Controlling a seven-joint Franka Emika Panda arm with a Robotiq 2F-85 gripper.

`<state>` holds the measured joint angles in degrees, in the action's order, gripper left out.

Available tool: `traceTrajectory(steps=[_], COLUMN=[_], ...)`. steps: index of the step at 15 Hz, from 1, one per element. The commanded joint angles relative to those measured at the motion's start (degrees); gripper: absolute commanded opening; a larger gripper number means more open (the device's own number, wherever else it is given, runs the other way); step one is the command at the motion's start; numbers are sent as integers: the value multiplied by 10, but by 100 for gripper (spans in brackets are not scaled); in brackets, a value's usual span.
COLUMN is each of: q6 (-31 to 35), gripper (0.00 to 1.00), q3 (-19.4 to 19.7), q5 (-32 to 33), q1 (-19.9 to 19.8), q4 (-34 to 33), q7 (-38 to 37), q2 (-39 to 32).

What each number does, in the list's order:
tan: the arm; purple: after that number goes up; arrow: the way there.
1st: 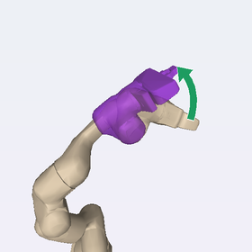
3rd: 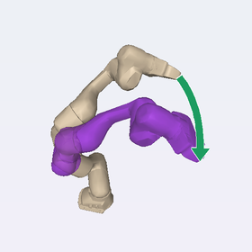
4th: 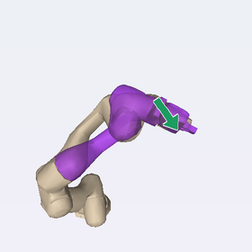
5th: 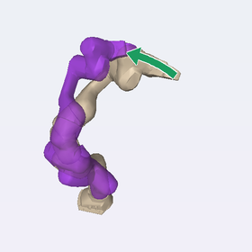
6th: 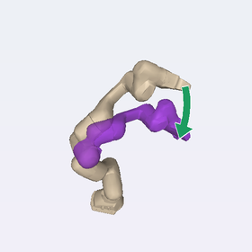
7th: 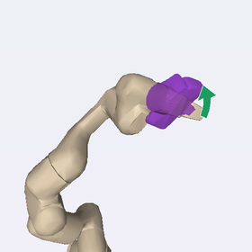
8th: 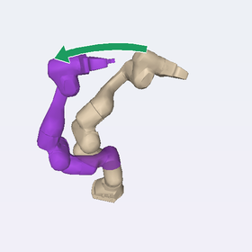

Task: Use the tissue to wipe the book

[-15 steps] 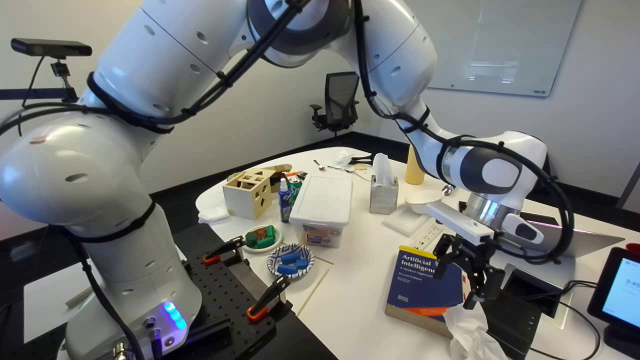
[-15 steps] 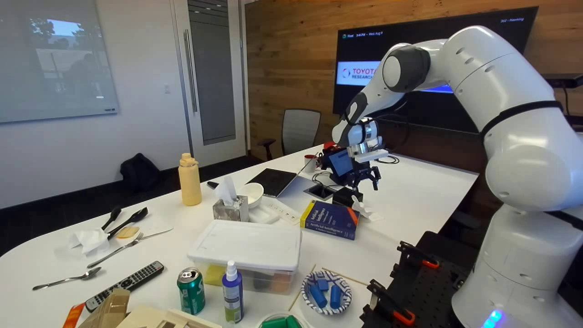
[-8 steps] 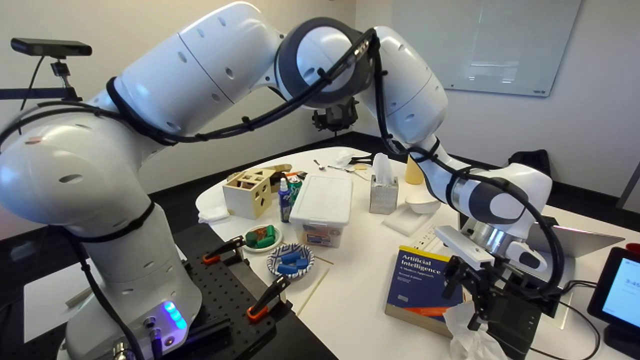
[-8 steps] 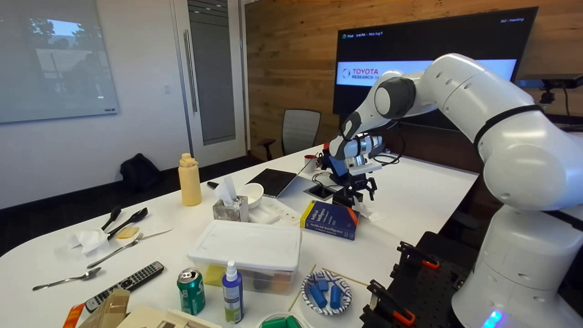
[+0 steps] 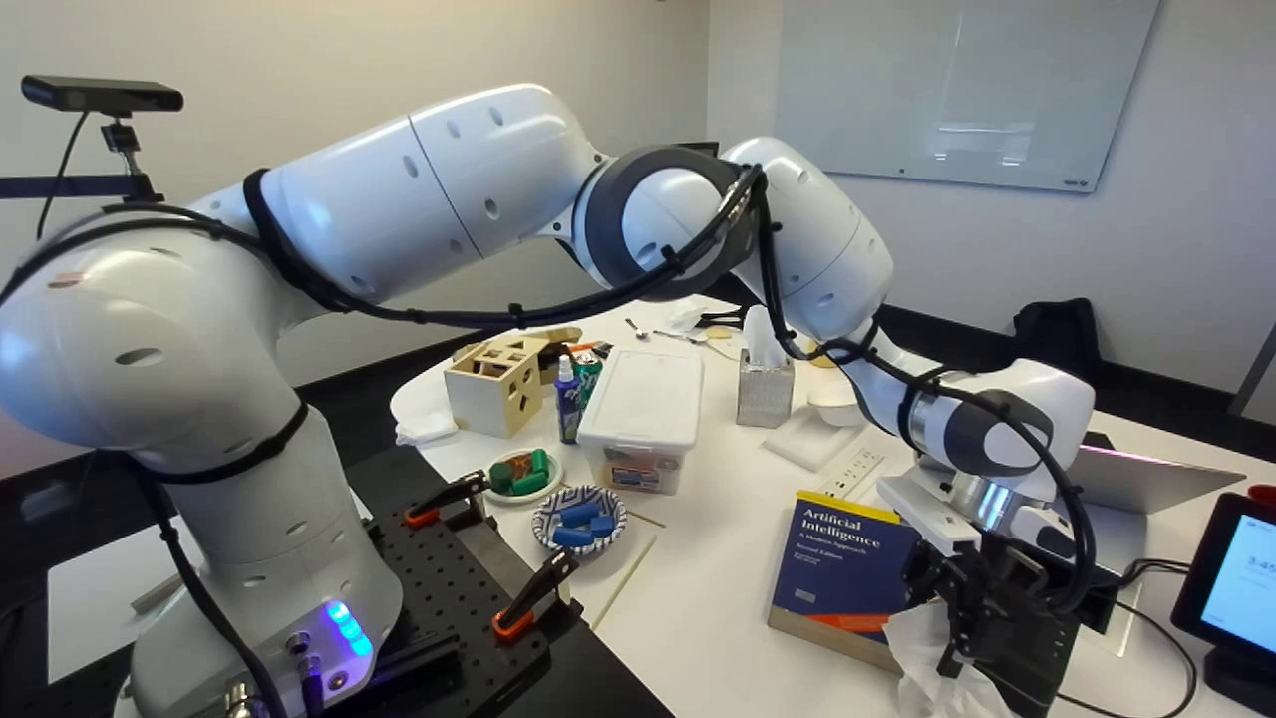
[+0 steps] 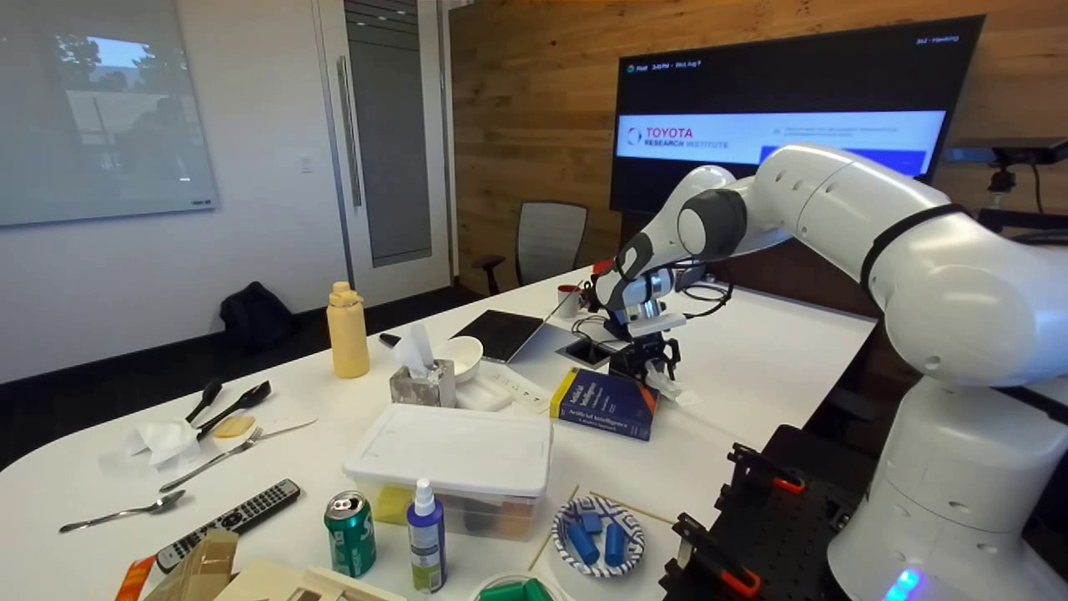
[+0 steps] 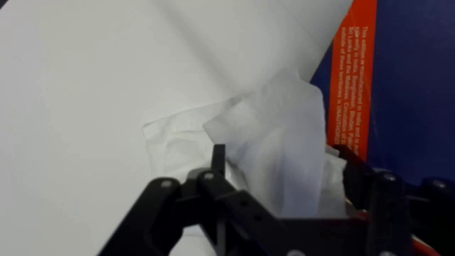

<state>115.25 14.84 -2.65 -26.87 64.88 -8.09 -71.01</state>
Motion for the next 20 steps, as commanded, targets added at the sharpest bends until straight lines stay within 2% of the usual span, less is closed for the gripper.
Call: traceTrajectory(steps=[1,6,7,12,15,20], q6=[-39,-39,-38,-49,-79,-121], gripper=[46,6,1,0,0,0], q3=[4,6,7,29,44,20], q5=[1,4,5,12,13,-24], q1=[-2,-3,-2,8,29,76], q4=[-65,-77,-74,-50,-19,62], q7=[-20,-14,-15,-16,-17,-31], q2=[-28,-26,-24,25,92,204])
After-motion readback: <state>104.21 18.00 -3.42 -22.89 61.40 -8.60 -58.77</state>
